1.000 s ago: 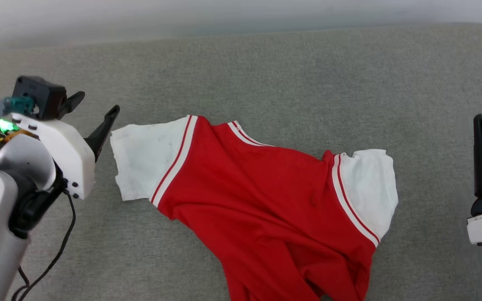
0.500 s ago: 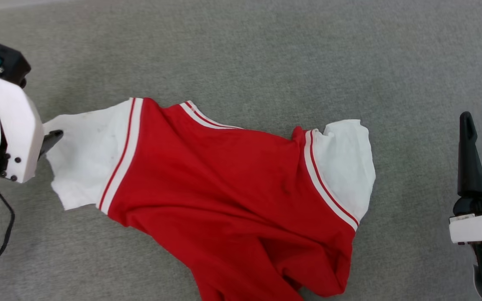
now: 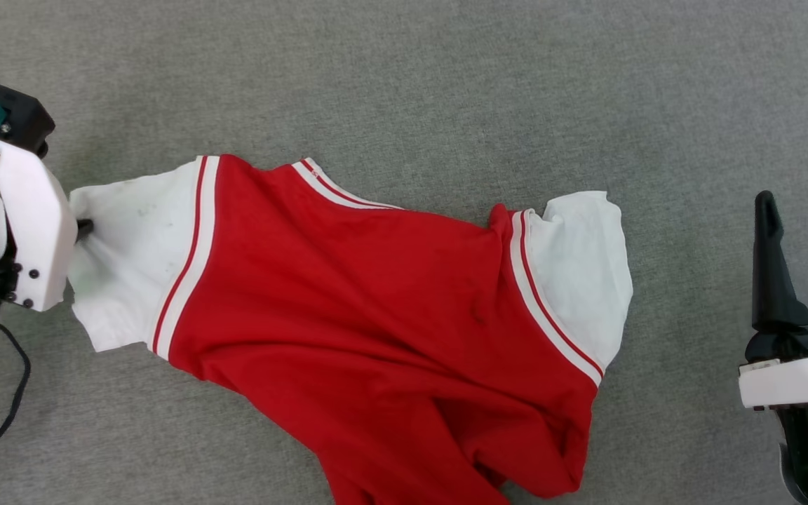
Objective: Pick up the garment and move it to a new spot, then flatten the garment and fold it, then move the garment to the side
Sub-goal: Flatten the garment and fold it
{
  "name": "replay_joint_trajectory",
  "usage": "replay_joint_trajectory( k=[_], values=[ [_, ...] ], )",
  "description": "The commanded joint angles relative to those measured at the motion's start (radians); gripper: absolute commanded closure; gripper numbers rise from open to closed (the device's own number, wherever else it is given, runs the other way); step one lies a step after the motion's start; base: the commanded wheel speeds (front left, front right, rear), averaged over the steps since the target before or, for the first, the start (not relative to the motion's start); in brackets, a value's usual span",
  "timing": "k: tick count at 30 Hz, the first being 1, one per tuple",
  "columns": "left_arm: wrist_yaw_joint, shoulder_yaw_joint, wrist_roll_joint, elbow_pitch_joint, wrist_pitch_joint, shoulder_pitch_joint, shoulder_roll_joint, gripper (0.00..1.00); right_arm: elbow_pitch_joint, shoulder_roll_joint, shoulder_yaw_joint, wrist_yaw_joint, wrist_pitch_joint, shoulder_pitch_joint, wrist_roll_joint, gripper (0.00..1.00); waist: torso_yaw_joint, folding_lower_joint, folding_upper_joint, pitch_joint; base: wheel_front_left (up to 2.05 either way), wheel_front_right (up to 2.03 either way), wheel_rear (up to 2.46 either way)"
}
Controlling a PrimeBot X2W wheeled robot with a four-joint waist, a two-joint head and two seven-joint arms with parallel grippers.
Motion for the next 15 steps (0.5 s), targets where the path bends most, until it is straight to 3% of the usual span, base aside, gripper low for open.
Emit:
replay_joint_trajectory(
  k=[1,7,10,15],
  values=[
    [0.002,-0.013,0.004,0.018,-0.011,0.017,-0.012,1.00,0.002,0.004,0.002,0.000,0.007,-0.007,-0.007,0.00,0.008,-0.0001,0.0000,-0.010,0.00,0.00,0.00],
    [0.002,-0.003,0.027,-0.022,-0.133,0.018,-0.004,1.00,0.012,-0.072,0.022,0.000,0.128,0.000,-0.031,0.00,0.050,-0.0001,0.0000,-0.074,0.00,0.00,0.00],
    [0.002,-0.013,0.038,-0.075,-0.192,0.030,0.012,1.00,0.016,-0.142,0.042,0.000,0.253,-0.008,-0.030,0.00,0.082,-0.0001,0.0000,-0.106,0.00,0.00,0.00],
    [0.002,-0.020,0.043,-0.196,-0.245,0.072,0.037,1.00,0.041,-0.277,0.089,0.000,0.551,-0.045,0.019,0.00,0.144,-0.0001,0.0000,-0.141,0.00,0.00,0.00]
  ],
)
